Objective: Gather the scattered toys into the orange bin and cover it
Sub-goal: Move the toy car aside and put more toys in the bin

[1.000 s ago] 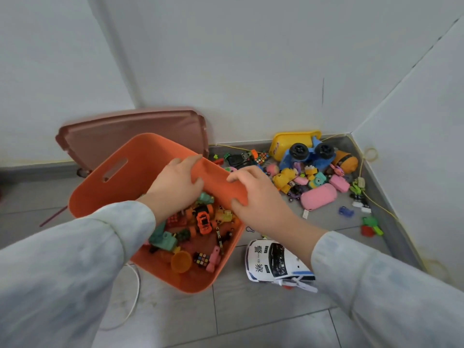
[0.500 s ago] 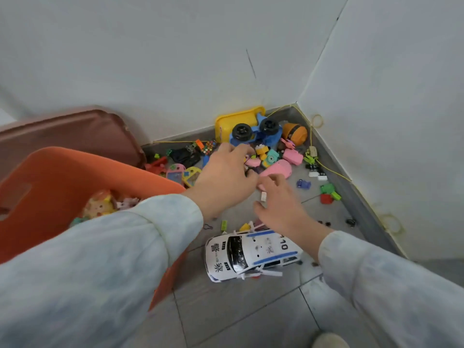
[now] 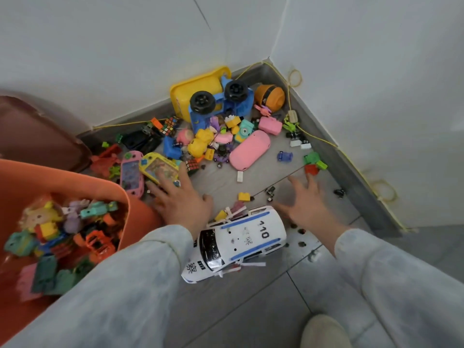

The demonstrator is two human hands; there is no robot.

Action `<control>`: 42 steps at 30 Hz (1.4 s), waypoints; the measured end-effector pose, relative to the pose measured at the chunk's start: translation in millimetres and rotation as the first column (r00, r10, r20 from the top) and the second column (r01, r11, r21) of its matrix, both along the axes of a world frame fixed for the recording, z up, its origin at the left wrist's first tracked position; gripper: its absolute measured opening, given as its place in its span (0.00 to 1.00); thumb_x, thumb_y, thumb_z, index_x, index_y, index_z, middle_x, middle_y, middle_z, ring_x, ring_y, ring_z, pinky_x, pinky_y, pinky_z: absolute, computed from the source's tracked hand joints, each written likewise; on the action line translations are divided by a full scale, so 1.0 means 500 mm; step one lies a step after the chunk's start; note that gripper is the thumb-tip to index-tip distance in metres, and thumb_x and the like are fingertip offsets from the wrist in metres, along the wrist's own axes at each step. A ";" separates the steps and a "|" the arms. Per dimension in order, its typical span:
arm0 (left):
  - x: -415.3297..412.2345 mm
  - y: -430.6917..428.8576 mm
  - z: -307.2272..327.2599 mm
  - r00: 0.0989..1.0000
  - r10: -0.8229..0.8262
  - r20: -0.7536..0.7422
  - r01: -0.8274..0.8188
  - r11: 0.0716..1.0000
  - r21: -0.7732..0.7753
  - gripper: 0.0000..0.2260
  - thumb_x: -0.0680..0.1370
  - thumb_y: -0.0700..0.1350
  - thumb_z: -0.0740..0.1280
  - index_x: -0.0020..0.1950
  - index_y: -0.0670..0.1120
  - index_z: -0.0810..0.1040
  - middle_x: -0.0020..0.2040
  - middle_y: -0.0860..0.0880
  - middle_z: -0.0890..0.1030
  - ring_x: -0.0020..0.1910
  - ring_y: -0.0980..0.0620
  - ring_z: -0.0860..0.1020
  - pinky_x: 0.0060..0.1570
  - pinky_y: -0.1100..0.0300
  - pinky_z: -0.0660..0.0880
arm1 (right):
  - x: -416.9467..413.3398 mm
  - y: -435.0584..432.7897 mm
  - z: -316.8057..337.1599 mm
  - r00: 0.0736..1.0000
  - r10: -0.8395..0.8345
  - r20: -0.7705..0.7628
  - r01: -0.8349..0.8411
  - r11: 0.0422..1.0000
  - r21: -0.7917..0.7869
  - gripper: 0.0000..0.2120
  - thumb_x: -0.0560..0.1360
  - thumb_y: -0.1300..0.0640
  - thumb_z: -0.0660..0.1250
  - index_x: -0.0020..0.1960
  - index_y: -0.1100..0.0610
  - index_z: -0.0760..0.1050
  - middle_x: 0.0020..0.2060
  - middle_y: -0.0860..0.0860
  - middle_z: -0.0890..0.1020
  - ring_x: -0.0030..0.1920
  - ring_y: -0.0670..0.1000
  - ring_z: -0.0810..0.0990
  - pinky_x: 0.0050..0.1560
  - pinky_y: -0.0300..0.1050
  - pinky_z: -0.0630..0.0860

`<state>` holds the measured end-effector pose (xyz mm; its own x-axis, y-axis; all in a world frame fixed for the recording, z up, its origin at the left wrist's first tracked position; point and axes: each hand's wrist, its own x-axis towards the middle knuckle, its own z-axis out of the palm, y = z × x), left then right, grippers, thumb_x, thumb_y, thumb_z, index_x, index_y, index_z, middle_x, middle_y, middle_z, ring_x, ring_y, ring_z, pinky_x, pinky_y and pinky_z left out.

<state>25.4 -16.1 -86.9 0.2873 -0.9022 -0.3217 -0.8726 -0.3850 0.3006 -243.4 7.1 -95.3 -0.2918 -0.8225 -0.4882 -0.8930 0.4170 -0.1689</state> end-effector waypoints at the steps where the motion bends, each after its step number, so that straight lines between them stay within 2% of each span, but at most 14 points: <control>1: 0.007 -0.001 -0.015 0.999 0.037 -0.006 -0.037 0.999 0.001 0.45 0.69 0.56 0.70 0.78 0.59 0.45 0.79 0.39 0.39 0.76 0.29 0.42 0.71 0.31 0.53 | -0.006 0.004 -0.007 1.000 -0.003 -0.009 0.004 0.999 0.039 0.46 0.68 0.29 0.69 0.78 0.38 0.48 0.80 0.50 0.42 0.79 0.62 0.43 0.69 0.73 0.62; 4: 0.009 -0.010 -0.041 0.996 0.080 -0.041 -0.079 0.996 0.032 0.46 0.69 0.58 0.71 0.78 0.61 0.44 0.79 0.40 0.36 0.75 0.26 0.42 0.71 0.31 0.53 | -0.012 0.019 -0.024 0.999 -0.045 0.003 0.045 0.994 0.102 0.50 0.64 0.21 0.62 0.77 0.34 0.40 0.79 0.48 0.36 0.79 0.62 0.38 0.67 0.78 0.58; 7: 0.002 -0.019 -0.059 0.995 0.089 -0.042 -0.088 0.996 0.014 0.45 0.69 0.60 0.72 0.77 0.63 0.46 0.79 0.41 0.35 0.75 0.28 0.42 0.66 0.29 0.60 | -0.005 0.034 -0.056 1.000 -0.009 -0.009 0.010 0.995 0.095 0.50 0.62 0.17 0.52 0.76 0.33 0.37 0.79 0.49 0.35 0.78 0.62 0.35 0.69 0.79 0.50; 12: 0.002 -0.008 -0.083 0.994 -0.060 0.090 0.068 0.993 -0.091 0.41 0.70 0.62 0.70 0.77 0.61 0.51 0.79 0.37 0.40 0.74 0.29 0.49 0.63 0.30 0.63 | 0.021 0.041 -0.093 0.993 0.108 -0.055 -0.112 0.991 -0.070 0.43 0.70 0.21 0.42 0.79 0.40 0.39 0.80 0.55 0.40 0.79 0.59 0.35 0.75 0.70 0.42; 15: 0.014 0.004 -0.099 0.980 -0.154 0.123 0.170 0.977 -0.127 0.36 0.73 0.60 0.68 0.77 0.60 0.54 0.78 0.36 0.42 0.73 0.30 0.52 0.63 0.33 0.64 | 0.038 0.021 -0.102 0.971 0.232 -0.057 -0.237 0.962 -0.136 0.41 0.71 0.22 0.43 0.79 0.39 0.42 0.80 0.54 0.43 0.79 0.57 0.38 0.76 0.67 0.40; 17: 0.018 0.011 -0.107 0.969 -0.205 0.139 0.228 0.958 -0.177 0.32 0.74 0.57 0.69 0.76 0.59 0.60 0.78 0.36 0.46 0.71 0.30 0.56 0.62 0.35 0.66 | 0.061 0.007 -0.101 0.941 0.332 -0.060 -0.337 0.930 -0.144 0.41 0.72 0.22 0.44 0.79 0.39 0.43 0.81 0.54 0.45 0.80 0.57 0.40 0.76 0.68 0.41; 21: 0.013 0.018 -0.117 0.927 -0.341 0.154 0.370 0.894 -0.252 0.25 0.74 0.50 0.70 0.70 0.56 0.71 0.77 0.38 0.54 0.67 0.34 0.61 0.61 0.38 0.69 | 0.136 -0.001 -0.102 0.859 0.509 -0.065 -0.509 0.831 -0.224 0.32 0.76 0.28 0.49 0.77 0.36 0.51 0.79 0.54 0.54 0.78 0.59 0.50 0.73 0.70 0.49; 24: 0.014 0.015 -0.117 0.936 -0.326 0.134 0.351 0.896 -0.270 0.24 0.74 0.50 0.71 0.70 0.55 0.71 0.76 0.39 0.57 0.65 0.35 0.62 0.60 0.41 0.70 | 0.173 0.010 -0.113 0.799 0.590 -0.115 -0.593 0.741 -0.314 0.22 0.78 0.33 0.55 0.68 0.41 0.69 0.69 0.54 0.69 0.69 0.60 0.66 0.62 0.62 0.65; 27: 0.018 0.009 -0.110 0.947 -0.301 0.114 0.322 0.900 -0.293 0.22 0.74 0.48 0.71 0.67 0.55 0.73 0.74 0.40 0.60 0.63 0.35 0.65 0.57 0.42 0.71 | 0.175 0.017 -0.122 0.792 0.585 -0.175 -0.604 0.712 -0.358 0.19 0.79 0.36 0.56 0.61 0.47 0.73 0.58 0.54 0.75 0.56 0.58 0.73 0.50 0.55 0.71; 31: 0.012 0.003 -0.095 0.941 -0.338 0.009 0.325 0.898 -0.296 0.17 0.73 0.43 0.71 0.61 0.53 0.76 0.71 0.41 0.63 0.64 0.37 0.67 0.56 0.44 0.73 | 0.167 0.010 -0.110 0.796 0.596 -0.100 -0.595 0.744 -0.305 0.19 0.78 0.38 0.60 0.59 0.51 0.73 0.53 0.55 0.74 0.52 0.58 0.74 0.38 0.52 0.77; 33: 0.006 0.003 -0.082 0.936 -0.349 -0.037 0.323 0.898 -0.300 0.16 0.73 0.40 0.70 0.59 0.52 0.76 0.70 0.41 0.65 0.65 0.38 0.67 0.58 0.45 0.72 | 0.166 0.001 -0.100 0.819 0.574 -0.020 -0.558 0.788 -0.259 0.19 0.78 0.38 0.62 0.59 0.51 0.72 0.53 0.55 0.73 0.52 0.57 0.73 0.42 0.52 0.78; 37: 0.002 -0.001 -0.048 0.921 -0.365 -0.136 0.307 0.895 -0.324 0.15 0.73 0.39 0.68 0.57 0.52 0.76 0.66 0.44 0.66 0.63 0.41 0.67 0.58 0.46 0.72 | 0.157 -0.007 -0.068 0.854 0.494 0.164 -0.440 0.854 -0.279 0.15 0.78 0.42 0.63 0.52 0.53 0.72 0.49 0.54 0.72 0.41 0.56 0.77 0.42 0.48 0.75; 40: -0.004 -0.005 -0.013 0.917 -0.338 -0.214 0.245 0.897 -0.368 0.14 0.73 0.38 0.67 0.56 0.51 0.77 0.63 0.46 0.67 0.61 0.42 0.68 0.57 0.50 0.71 | 0.144 -0.008 -0.028 0.847 0.487 0.214 -0.423 0.861 -0.284 0.09 0.79 0.51 0.63 0.52 0.57 0.73 0.44 0.55 0.75 0.41 0.59 0.77 0.41 0.49 0.72; 42: -0.011 -0.008 0.015 0.912 -0.318 -0.260 0.203 0.899 -0.387 0.13 0.73 0.38 0.67 0.56 0.50 0.78 0.62 0.46 0.68 0.61 0.43 0.68 0.58 0.51 0.71 | 0.139 -0.017 0.007 0.848 0.479 0.229 -0.414 0.866 -0.281 0.06 0.78 0.53 0.63 0.47 0.55 0.69 0.41 0.54 0.74 0.41 0.59 0.76 0.40 0.50 0.71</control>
